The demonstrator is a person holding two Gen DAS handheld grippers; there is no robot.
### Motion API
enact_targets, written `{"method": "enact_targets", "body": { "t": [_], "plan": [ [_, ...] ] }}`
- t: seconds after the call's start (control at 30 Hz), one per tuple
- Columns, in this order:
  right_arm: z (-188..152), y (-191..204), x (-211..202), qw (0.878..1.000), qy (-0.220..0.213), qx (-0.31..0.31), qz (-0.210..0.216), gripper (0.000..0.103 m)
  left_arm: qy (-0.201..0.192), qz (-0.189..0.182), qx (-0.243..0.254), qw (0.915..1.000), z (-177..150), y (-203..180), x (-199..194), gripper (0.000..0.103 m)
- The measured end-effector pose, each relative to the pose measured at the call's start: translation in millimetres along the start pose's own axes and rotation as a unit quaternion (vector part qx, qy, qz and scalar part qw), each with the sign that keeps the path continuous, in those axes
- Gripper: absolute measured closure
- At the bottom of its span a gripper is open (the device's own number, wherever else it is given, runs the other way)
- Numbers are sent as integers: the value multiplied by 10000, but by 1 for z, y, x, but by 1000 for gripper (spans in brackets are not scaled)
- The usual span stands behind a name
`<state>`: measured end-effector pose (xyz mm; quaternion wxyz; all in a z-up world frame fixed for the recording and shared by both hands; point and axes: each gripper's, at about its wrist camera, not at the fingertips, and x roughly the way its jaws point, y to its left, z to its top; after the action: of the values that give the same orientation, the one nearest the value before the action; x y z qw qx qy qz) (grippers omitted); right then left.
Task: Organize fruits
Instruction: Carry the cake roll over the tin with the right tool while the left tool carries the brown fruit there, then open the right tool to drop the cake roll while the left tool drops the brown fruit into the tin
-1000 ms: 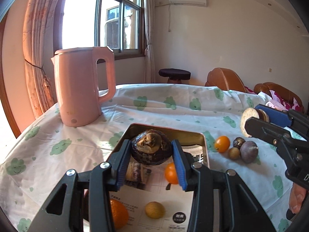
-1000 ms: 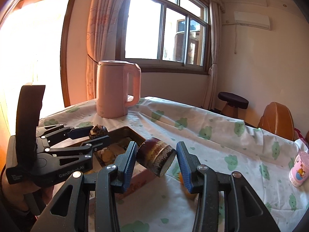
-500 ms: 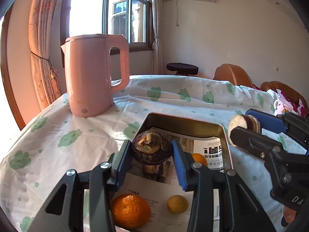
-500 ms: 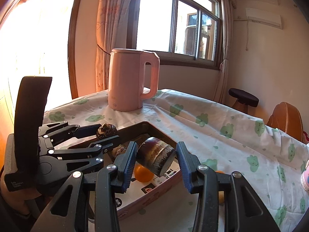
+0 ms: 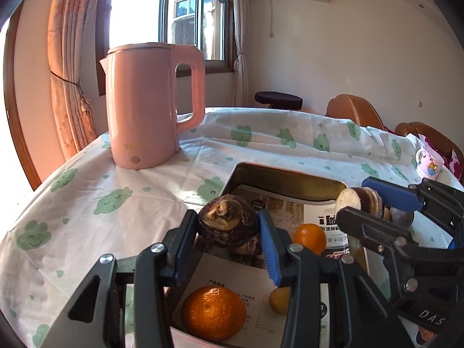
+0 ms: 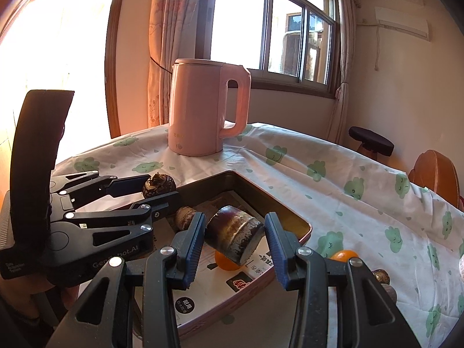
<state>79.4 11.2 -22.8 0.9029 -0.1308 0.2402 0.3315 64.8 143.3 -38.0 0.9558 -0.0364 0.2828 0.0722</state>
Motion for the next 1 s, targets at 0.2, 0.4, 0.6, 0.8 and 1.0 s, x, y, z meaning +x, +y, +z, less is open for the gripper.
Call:
{"method": "enact_targets", "body": {
  "t": [0.2, 0.4, 0.6, 0.8, 1.0],
  "plan": [
    [-3, 3, 5, 9999, 99, -17, 10, 59, 66, -6, 2, 10000, -1, 1, 3, 59],
    [-7, 3, 10, 9998, 188, -6, 26, 59, 125, -8, 51, 9999, 0, -1, 5, 59],
    [-11, 6, 15, 9996, 277, -4, 35, 59, 219, -41, 72, 9997, 0, -2, 9, 59],
    [-15, 7, 20, 9993, 383, -4, 3, 59, 223, -27, 126, 9997, 0, -1, 10, 59],
    [-15, 6, 21, 9991, 417, 19, 6, 59, 221, -26, 143, 9996, 0, -3, 10, 59]
  ]
}}
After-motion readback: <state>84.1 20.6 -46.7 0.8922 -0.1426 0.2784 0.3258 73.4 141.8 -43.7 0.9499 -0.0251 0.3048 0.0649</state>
